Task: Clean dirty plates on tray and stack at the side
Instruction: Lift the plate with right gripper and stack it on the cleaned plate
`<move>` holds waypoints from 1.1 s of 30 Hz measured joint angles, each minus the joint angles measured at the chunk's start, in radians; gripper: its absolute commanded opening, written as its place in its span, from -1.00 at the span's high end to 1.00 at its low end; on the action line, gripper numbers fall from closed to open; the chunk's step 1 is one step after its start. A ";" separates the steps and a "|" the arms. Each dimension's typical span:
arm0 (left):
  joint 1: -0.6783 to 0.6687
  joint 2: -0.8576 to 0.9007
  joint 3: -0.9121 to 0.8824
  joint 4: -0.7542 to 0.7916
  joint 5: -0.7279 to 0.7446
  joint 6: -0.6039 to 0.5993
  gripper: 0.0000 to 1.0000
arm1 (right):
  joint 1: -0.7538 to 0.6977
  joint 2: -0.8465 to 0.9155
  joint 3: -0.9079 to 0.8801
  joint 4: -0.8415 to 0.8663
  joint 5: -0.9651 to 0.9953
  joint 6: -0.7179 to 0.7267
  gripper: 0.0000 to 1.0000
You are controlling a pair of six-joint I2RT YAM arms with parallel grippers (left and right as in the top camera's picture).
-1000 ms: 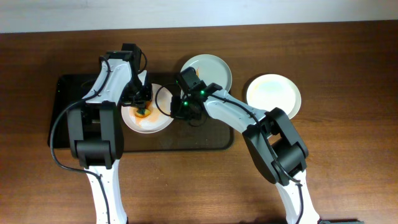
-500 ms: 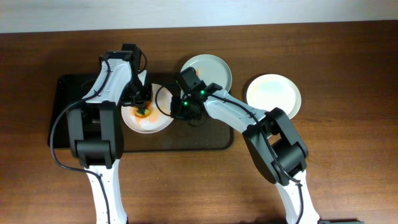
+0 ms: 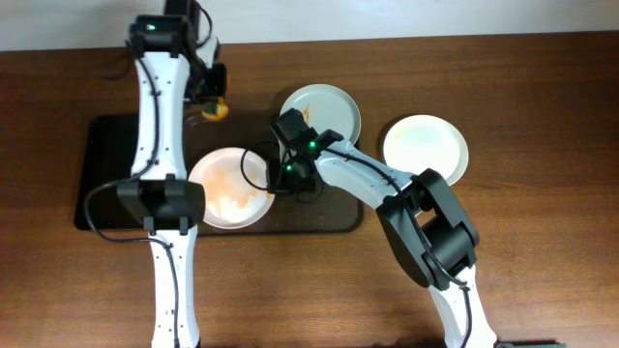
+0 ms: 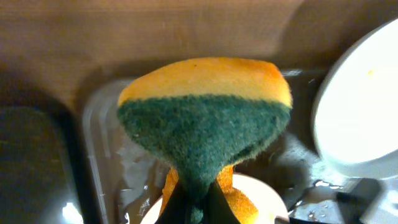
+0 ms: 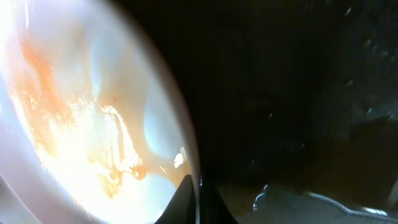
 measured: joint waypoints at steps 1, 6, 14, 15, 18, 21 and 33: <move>0.009 -0.006 0.038 -0.002 0.007 0.000 0.99 | 0.001 -0.004 0.000 -0.022 0.002 -0.017 0.92; 0.074 -0.006 0.078 -0.003 0.046 0.000 0.99 | 0.001 -0.089 -0.008 -0.145 0.094 -0.121 0.92; 0.103 -0.006 0.078 -0.004 0.054 0.000 0.99 | 0.010 -0.369 -0.008 -0.225 0.441 -0.204 0.92; 0.102 -0.006 0.078 -0.004 0.059 0.000 0.99 | 0.020 -0.409 -0.008 -0.231 0.506 -0.214 0.92; 0.102 -0.006 0.078 -0.004 0.071 0.000 0.99 | 0.081 -0.483 -0.008 -0.243 0.742 -0.237 0.92; 0.102 -0.006 0.078 -0.004 0.072 0.000 0.99 | 0.179 -0.503 -0.008 -0.242 1.038 -0.264 0.92; 0.102 -0.006 0.078 -0.004 0.075 0.000 0.99 | 0.300 -0.503 -0.010 -0.033 1.747 -0.372 0.92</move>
